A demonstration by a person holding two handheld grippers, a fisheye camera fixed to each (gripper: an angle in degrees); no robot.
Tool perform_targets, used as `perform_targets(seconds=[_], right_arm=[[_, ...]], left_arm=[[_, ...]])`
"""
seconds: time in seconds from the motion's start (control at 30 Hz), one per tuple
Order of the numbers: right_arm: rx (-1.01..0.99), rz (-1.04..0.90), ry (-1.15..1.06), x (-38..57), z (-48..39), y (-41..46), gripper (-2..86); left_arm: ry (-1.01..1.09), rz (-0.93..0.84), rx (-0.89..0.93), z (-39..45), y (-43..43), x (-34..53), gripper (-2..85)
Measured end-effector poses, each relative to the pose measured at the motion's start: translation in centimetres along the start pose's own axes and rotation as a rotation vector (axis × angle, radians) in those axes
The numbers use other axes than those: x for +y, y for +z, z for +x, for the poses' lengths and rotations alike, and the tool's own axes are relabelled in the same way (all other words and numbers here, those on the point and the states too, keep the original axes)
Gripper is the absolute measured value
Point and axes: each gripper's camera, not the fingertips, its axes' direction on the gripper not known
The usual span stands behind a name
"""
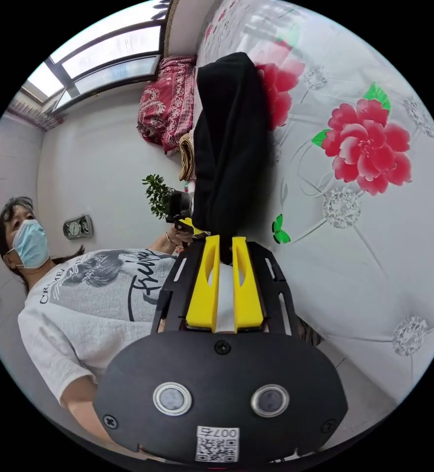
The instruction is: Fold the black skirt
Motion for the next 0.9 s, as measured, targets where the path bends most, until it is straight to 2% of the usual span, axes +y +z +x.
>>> perform_targets(seconds=[0.1, 0.2, 0.53, 0.73, 0.83, 0.9], right_arm=[[-0.11, 0.032, 0.026, -0.2, -2.4, -2.0, 2.5], [-0.167, 0.036, 0.018, -2.3, -5.8, -3.3, 2.0], [-0.054, -0.061, -0.034, -15.6, -15.0, -5.5, 1.3], [-0.071, 0.058, 0.045, -22.4, -11.9, -5.7, 1.4], [-0.04, 0.126, 0.108, -25.5, -7.2, -4.5, 1.7], [-0.103, 0.172, 0.143, -26.5, -3.1, -3.0, 2.3]], left_arm=[[0.032, 0.114, 0.052, 3.6, -3.4, 1.4, -0.6], [0.08, 0.137, 0.033, 7.3, -5.9, 0.2, -0.7], [-0.014, 0.096, 0.072, 10.9, -12.1, -11.5, -0.8], [-0.16, 0.213, 0.082, 7.8, -14.3, -18.2, -0.8], [-0.307, 0.297, 0.094, 3.7, -13.1, -20.9, -0.9], [-0.387, 0.379, 0.126, 1.5, -11.4, -21.5, -0.9]])
